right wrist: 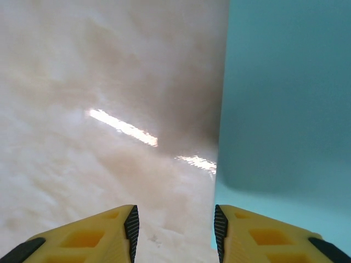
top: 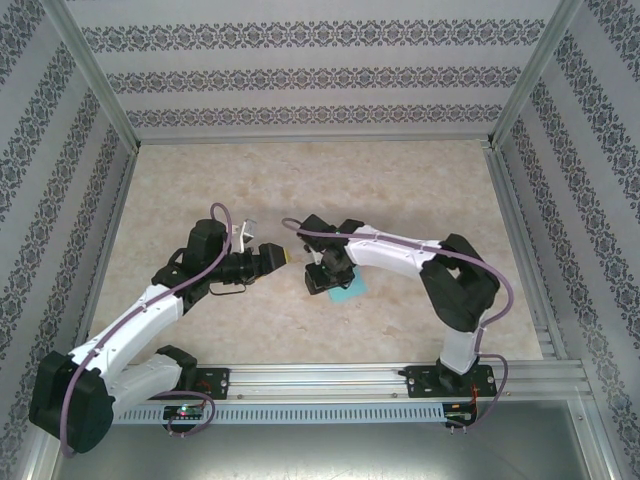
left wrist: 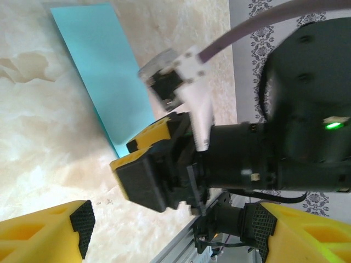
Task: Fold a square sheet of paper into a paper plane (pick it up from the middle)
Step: Turn over the paper at the center of the table, then third fold the triangle at the center of the table.
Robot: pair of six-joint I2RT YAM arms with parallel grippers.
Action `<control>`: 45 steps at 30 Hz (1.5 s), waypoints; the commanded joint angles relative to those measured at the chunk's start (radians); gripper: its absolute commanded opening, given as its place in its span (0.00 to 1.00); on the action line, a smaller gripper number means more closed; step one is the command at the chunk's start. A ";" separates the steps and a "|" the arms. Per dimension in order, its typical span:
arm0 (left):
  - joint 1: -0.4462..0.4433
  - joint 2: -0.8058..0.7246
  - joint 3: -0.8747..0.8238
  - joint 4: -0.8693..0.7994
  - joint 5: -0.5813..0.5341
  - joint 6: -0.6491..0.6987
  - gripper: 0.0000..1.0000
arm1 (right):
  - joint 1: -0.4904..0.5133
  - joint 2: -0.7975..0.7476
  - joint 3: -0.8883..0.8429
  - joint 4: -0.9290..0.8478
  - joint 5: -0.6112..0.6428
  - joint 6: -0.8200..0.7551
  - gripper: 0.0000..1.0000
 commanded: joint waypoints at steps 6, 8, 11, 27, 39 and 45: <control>-0.043 0.147 0.070 0.039 -0.019 0.036 0.71 | -0.159 -0.215 -0.164 0.092 -0.107 -0.009 0.43; -0.071 0.201 0.113 0.023 -0.051 0.063 0.67 | -0.197 -0.253 -0.194 0.096 -0.108 -0.021 0.44; -0.114 0.283 0.174 0.007 -0.103 0.098 0.61 | -0.256 -0.305 -0.235 0.102 -0.110 -0.039 0.46; -0.284 0.755 0.539 -0.167 -0.283 0.275 0.36 | -0.417 -0.367 -0.415 0.262 -0.267 -0.039 0.48; -0.307 0.886 0.617 -0.257 -0.379 0.331 0.28 | -0.457 -0.352 -0.460 0.302 -0.313 -0.041 0.48; -0.308 0.920 0.608 -0.251 -0.382 0.340 0.27 | -0.465 -0.327 -0.469 0.327 -0.329 -0.034 0.48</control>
